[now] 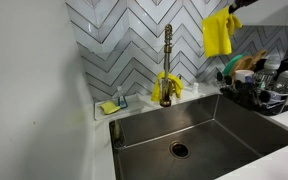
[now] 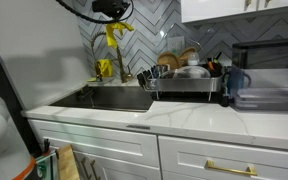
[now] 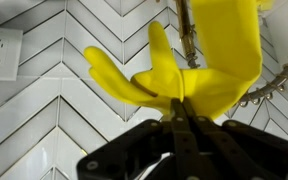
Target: Hang the gloves under the tap
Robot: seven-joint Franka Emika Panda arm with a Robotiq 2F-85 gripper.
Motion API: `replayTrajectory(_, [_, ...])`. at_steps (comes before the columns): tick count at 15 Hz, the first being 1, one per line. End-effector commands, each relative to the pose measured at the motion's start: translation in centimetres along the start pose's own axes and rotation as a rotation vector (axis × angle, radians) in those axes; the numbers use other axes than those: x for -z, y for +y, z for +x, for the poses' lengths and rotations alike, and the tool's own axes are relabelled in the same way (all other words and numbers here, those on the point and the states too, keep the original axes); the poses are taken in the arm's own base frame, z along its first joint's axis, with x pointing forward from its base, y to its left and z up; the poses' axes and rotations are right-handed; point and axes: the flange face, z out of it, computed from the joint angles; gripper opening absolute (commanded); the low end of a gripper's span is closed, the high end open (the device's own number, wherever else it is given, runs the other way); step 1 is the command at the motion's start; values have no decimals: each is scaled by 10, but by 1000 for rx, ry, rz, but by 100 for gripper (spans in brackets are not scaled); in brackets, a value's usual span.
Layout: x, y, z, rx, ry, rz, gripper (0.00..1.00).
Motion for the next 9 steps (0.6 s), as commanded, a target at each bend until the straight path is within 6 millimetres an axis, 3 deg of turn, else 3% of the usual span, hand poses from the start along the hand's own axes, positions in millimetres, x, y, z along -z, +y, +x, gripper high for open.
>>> replayTrajectory(1, [-21,-15,-23,-78,-51,34,0])
replayTrajectory(5, [-54,-30,-34,-117,-81,66,0])
replayTrajectory(9, [-84,-45,-32,-156,-85,86,0])
